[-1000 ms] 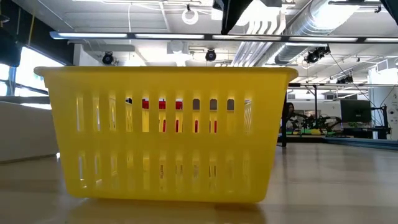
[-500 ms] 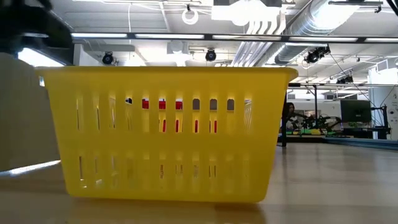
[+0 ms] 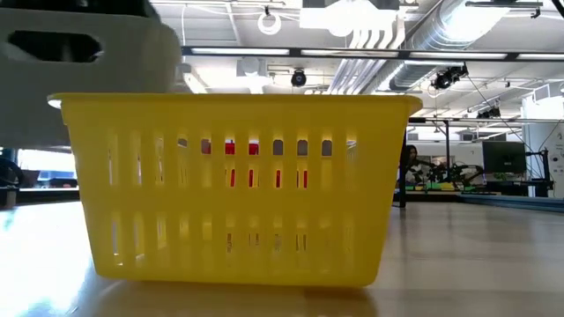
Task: Stack baskets on shelf by color
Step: Stack the gray bin on the top of the other gray bins on the shelf
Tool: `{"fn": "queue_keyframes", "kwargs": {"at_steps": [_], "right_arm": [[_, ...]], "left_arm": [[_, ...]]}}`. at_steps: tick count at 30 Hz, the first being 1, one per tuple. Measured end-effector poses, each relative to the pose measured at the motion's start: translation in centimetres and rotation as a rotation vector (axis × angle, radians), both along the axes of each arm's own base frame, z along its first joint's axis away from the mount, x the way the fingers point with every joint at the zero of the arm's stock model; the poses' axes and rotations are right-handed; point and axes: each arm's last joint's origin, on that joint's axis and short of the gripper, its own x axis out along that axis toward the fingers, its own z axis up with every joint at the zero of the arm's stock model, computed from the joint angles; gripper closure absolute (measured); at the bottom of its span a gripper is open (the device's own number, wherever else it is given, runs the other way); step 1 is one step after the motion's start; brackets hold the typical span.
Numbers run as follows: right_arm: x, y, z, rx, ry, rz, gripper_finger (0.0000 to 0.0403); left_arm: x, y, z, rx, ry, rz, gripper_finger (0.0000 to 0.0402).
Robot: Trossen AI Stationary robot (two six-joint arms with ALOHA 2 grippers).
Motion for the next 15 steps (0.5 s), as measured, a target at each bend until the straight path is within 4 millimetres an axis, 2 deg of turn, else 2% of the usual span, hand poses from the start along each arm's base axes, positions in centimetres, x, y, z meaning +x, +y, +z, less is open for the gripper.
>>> {"fn": "queue_keyframes", "kwargs": {"at_steps": [6, 15], "right_arm": [[0.0, 0.6, 0.2, 0.027, -0.027, 0.053, 0.0291], [0.4, 0.0, 0.1, 0.015, -0.037, 0.026, 0.025]], "left_arm": [[1.1, 2.4, 1.7, 0.061, -0.028, -0.021, 0.0401], [2.6, 6.3, 3.9, 0.142, -0.09, -0.046, 0.04]]}}
